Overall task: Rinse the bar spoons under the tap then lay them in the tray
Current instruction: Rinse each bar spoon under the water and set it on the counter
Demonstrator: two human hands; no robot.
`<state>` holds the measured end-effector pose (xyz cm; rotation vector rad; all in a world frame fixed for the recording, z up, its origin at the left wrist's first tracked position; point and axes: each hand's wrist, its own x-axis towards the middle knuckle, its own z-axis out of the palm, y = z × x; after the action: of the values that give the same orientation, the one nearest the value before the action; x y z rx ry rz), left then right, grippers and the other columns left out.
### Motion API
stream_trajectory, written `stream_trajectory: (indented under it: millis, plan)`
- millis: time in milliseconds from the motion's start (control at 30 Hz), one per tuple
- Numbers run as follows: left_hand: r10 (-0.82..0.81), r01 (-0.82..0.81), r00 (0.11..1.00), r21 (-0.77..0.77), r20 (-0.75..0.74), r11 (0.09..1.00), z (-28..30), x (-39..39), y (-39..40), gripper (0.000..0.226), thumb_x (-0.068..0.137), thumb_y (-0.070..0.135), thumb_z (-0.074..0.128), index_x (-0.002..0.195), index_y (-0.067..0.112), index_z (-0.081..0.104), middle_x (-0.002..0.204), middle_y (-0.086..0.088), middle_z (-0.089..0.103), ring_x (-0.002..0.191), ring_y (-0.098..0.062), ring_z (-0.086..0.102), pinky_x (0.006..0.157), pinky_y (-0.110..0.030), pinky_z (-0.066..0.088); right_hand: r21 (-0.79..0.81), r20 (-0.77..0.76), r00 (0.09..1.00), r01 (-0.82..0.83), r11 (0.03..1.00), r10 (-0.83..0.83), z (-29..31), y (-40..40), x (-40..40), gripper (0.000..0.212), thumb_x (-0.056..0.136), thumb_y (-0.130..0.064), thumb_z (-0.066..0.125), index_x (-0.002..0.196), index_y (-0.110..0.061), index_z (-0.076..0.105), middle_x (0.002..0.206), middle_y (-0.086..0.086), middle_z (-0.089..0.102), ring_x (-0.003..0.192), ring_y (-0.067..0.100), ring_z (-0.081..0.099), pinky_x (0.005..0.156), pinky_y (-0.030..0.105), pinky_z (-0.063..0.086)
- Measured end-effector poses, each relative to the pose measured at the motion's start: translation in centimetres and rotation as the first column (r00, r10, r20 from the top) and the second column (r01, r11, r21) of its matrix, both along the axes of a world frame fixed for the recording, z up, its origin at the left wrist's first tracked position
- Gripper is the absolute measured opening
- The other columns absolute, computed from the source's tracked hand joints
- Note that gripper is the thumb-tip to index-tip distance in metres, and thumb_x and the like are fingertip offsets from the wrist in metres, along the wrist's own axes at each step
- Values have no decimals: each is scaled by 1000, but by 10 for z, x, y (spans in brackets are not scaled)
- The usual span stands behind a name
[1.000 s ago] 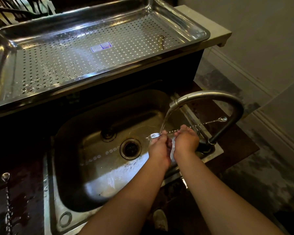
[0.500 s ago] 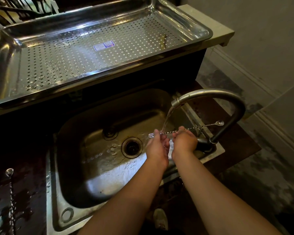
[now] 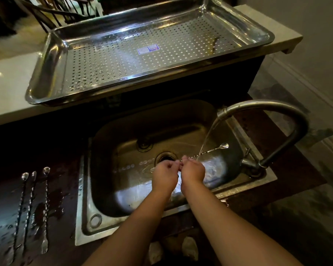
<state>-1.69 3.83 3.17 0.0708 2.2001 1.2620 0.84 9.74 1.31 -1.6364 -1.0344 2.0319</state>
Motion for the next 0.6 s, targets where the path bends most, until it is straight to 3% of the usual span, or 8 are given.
stream_trajectory:
  millis: [67,133,233,367,467,600]
  plan:
    - [-194,109,917,-249,-347,962,1,-3,-15,19,92,28,53,87,20,70,79,6,63,79,-20,63,67,-32,49,-7,-16,998,-64,998,63,-2,-9,-6,26,93,-13,59,67,-13,60,73,11,67,68,26,63,63,33,50]
    - [-358,124,783,-436,-508,891,3,-9,-26,21,93,25,50,98,20,69,92,-1,61,86,-20,57,69,-28,40,7,-32,990,-135,991,135,-3,-18,-10,27,91,-10,58,64,-9,61,66,9,63,60,20,57,53,25,43]
    - [-578,178,656,-645,-485,743,7,-18,-42,25,92,16,46,106,20,66,103,-5,61,96,-23,52,82,-29,37,25,-30,972,-232,972,232,-2,-32,-16,29,90,-8,57,62,-9,60,61,7,59,54,18,51,45,22,38]
    - [-632,222,698,-737,-337,638,11,-29,-61,30,88,4,48,110,15,65,111,-8,64,103,-25,58,87,-32,45,54,15,944,-329,943,329,-4,-49,-22,31,89,-13,59,58,-11,61,61,7,60,61,22,52,57,32,36]
    - [-613,224,721,-730,-322,646,12,-34,-81,30,90,6,49,113,17,64,109,-6,68,99,-25,63,83,-32,49,95,32,917,-399,912,398,-3,-64,-30,27,90,-16,62,63,-10,66,60,6,62,62,23,54,57,32,36]
    - [-509,124,747,-663,-428,739,11,-42,-119,31,89,8,49,111,24,66,107,-4,68,97,-25,65,79,-32,49,142,20,894,-446,884,448,-1,-93,-49,23,90,-18,64,69,-9,69,60,3,65,57,17,60,51,26,38]
